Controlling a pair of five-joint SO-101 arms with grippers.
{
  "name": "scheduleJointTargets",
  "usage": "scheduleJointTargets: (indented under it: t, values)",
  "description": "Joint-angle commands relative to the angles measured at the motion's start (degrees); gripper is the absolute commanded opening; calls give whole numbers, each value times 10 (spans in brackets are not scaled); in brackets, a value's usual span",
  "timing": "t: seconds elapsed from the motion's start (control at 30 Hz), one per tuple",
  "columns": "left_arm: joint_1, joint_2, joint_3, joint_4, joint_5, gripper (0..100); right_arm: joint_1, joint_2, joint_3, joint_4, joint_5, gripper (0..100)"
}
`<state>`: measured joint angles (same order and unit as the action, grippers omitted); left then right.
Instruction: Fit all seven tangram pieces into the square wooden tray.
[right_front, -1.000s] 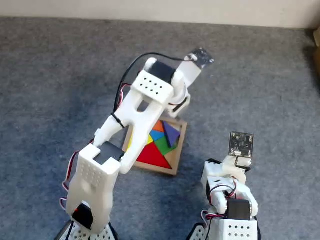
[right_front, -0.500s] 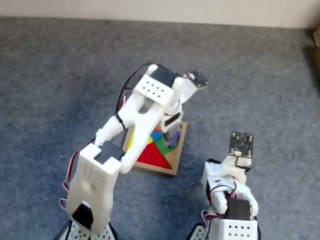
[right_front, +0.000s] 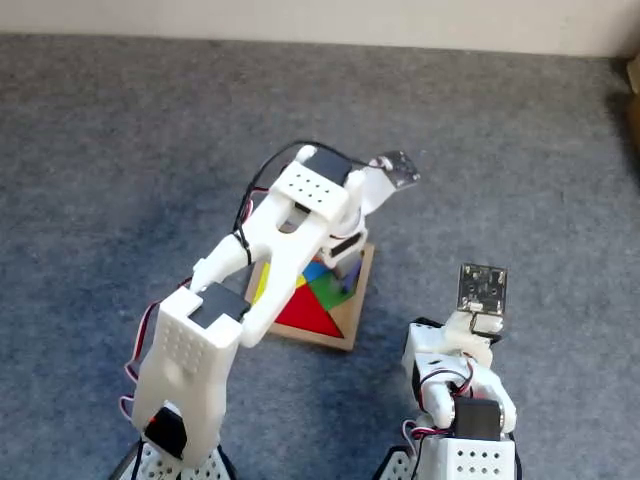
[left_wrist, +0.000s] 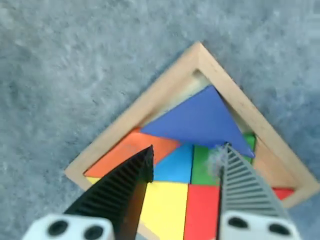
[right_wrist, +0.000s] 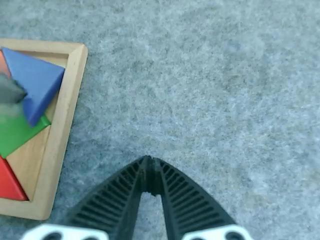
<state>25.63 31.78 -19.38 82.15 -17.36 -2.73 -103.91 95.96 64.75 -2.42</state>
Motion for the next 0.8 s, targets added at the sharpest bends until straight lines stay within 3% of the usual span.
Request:
scheduleJointTargets:
  t: [0.0,0.47,0.77]
  values:
    - [9,-9,-7,-18,14,213,7,-3,77,-12,7,12]
    - [4,-31,-17,-10,15,209,7,-3,77,-12,7,12]
    - [-3,-145,-15,31,14,68,7,-3,77,-12,7,12]
